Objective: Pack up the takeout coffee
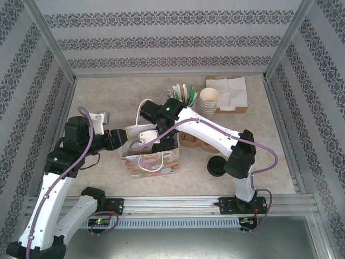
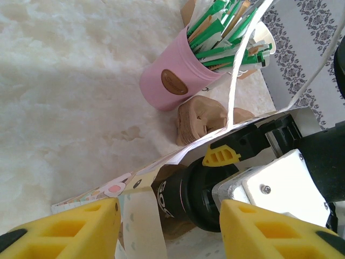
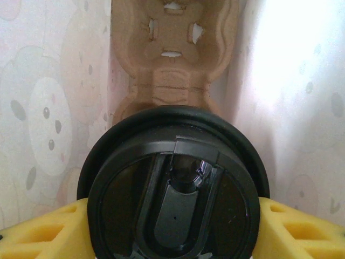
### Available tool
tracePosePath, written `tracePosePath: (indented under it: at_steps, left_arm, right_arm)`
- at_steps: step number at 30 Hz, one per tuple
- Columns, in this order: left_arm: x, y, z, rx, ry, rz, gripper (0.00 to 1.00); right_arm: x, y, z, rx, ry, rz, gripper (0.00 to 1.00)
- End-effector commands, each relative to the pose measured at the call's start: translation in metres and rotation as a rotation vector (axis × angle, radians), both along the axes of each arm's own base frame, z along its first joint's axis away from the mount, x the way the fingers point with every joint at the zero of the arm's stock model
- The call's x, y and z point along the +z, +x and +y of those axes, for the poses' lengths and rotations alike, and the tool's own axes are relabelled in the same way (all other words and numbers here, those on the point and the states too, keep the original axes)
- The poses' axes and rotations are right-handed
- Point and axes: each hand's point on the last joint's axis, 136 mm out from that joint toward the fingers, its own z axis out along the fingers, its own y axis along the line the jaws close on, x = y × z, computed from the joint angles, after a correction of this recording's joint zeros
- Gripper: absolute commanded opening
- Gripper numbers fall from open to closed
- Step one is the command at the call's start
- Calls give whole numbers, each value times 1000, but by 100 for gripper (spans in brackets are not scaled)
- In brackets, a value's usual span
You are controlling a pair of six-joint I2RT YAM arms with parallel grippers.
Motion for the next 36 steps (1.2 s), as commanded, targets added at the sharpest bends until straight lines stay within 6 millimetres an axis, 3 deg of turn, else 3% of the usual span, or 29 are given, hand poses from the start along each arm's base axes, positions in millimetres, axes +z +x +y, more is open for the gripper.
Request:
tracePosePath:
  at_steps: [1, 36]
  left_arm:
    - [-6, 0, 0, 1, 8, 16, 52]
    - [-18, 3, -1, 8, 4, 61, 52]
  right_arm:
    - [6, -4, -1, 10, 15, -30, 50]
    - [-28, -24, -2, 4, -25, 2, 50]
